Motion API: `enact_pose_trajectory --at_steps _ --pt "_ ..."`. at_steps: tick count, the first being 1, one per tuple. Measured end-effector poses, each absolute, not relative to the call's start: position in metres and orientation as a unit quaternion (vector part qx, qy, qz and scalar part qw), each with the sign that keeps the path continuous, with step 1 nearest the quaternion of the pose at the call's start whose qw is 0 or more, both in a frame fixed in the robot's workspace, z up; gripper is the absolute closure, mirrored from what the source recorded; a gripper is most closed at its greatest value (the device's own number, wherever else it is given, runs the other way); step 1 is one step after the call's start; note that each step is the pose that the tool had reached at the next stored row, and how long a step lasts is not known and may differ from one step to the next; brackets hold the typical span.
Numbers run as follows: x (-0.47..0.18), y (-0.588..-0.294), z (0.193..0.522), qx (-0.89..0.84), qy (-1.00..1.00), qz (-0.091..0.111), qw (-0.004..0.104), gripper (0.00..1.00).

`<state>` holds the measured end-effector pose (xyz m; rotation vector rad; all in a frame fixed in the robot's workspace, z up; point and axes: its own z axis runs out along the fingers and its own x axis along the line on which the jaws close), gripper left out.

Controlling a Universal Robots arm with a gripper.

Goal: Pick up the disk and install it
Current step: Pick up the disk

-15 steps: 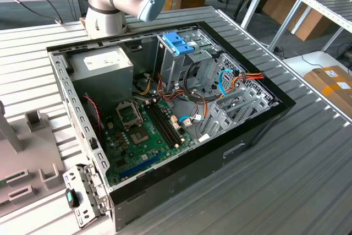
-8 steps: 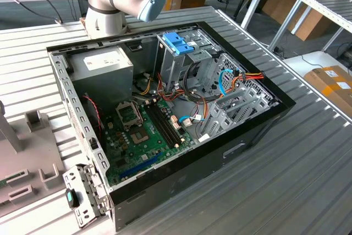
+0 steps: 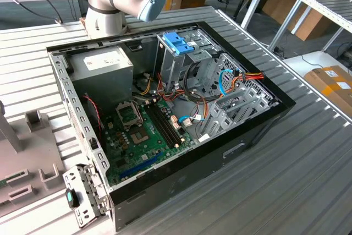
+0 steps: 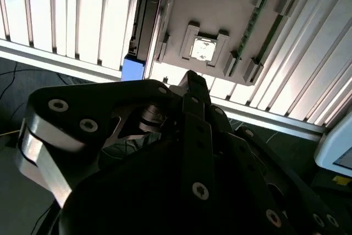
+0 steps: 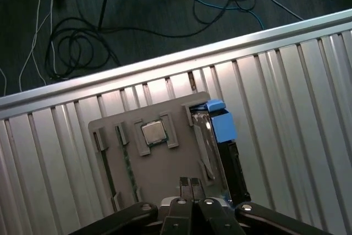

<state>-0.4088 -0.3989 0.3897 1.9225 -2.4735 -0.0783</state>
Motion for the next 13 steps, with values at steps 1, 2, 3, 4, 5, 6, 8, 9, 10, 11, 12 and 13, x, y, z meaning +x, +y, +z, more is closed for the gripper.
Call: enact_pose_trajectory --at_steps 1,2,3,4,5,6,8,9,10,11,12,13 --pt "-0.4088 -0.3989 0.3896 0.615 -0.788 -0.025 0.004 0.9" --pt "-0.4087 -0.3989 0.3895 0.62 -0.784 -0.025 0.004 0.9" --pt "-0.4087 -0.3989 0.3895 0.623 -0.782 -0.025 0.004 0.9" --pt "-0.4086 -0.3989 0.3894 0.626 -0.779 -0.025 0.004 0.9" --pt "-0.4085 -0.399 0.3893 0.631 -0.776 -0.025 0.004 0.9" --pt "-0.4085 -0.399 0.3893 0.634 -0.773 -0.025 0.005 0.9" --pt "-0.4084 -0.3989 0.3892 0.64 -0.768 -0.025 0.005 0.9" --pt "-0.4084 -0.3989 0.3891 0.642 -0.766 -0.025 0.005 0.9" --pt "-0.4083 -0.3989 0.3891 0.644 -0.764 -0.025 0.005 0.9" --pt "-0.4083 -0.3989 0.3891 0.646 -0.763 -0.025 0.005 0.9" --pt "-0.4083 -0.3989 0.389 0.649 -0.76 -0.025 0.005 0.9" --pt "-0.4082 -0.3989 0.389 0.651 -0.759 -0.025 0.005 0.9"
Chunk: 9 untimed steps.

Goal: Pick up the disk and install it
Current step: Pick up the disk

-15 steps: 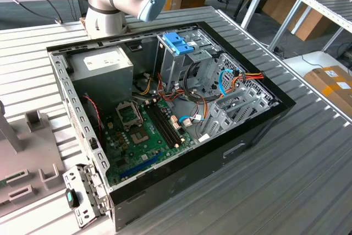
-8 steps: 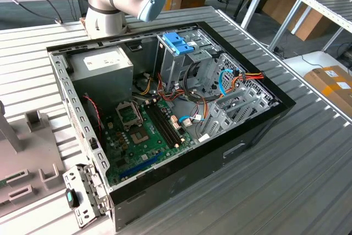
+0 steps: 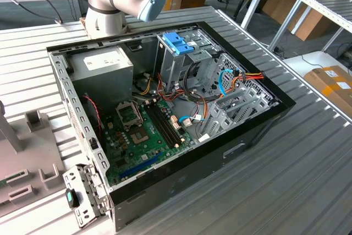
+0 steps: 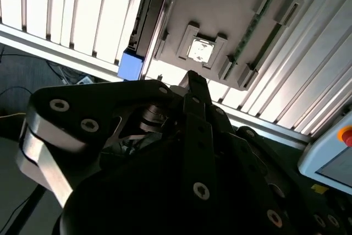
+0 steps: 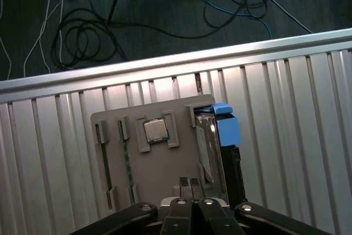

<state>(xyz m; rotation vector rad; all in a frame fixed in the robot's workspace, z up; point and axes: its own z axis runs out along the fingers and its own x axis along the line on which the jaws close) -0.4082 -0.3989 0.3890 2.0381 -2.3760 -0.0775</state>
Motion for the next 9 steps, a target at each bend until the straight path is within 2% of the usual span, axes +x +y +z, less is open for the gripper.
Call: enact_pose_trajectory --at_steps 9 --pt "-0.408 -0.3989 0.3884 0.674 -0.738 -0.025 0.006 0.9"
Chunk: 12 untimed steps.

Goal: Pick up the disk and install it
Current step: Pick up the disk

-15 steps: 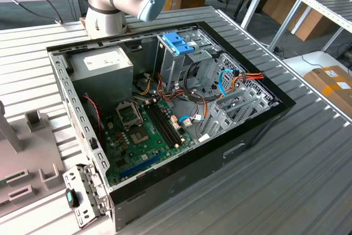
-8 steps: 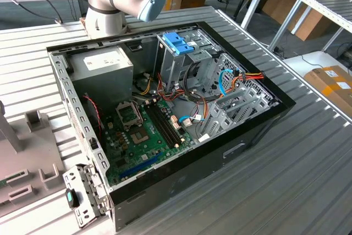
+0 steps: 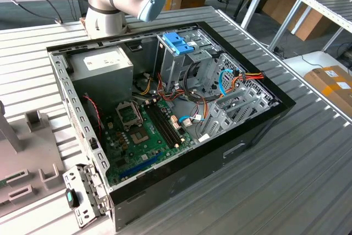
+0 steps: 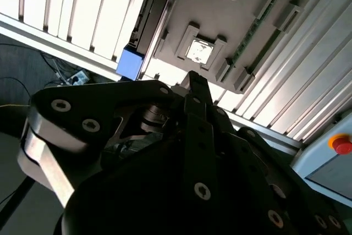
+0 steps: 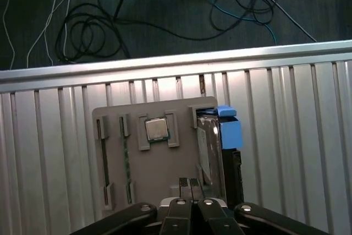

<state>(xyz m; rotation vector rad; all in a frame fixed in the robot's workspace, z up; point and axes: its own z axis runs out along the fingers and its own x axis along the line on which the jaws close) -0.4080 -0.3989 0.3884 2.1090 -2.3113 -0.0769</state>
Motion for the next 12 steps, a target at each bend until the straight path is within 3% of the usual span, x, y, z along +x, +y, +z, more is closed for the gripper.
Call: enact_pose_trajectory --at_steps 12 --pt "-0.4078 -0.399 0.3878 0.705 -0.708 -0.024 0.007 0.9"
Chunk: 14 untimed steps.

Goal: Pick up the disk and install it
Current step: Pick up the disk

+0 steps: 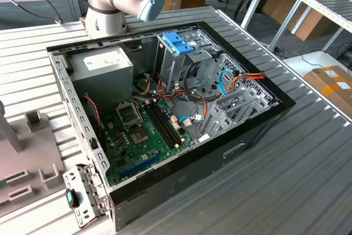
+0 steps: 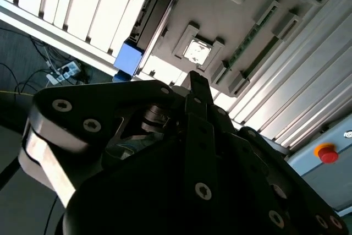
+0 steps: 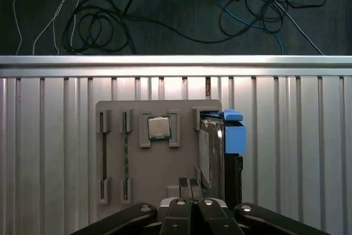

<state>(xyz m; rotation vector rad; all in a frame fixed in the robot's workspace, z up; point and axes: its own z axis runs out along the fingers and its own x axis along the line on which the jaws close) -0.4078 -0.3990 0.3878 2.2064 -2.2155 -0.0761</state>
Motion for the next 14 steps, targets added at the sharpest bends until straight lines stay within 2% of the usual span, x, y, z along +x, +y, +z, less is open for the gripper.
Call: enact_pose_trajectory --at_steps 14 --pt "-0.4078 -0.3985 0.3793 0.642 -0.767 -0.025 0.004 0.9"
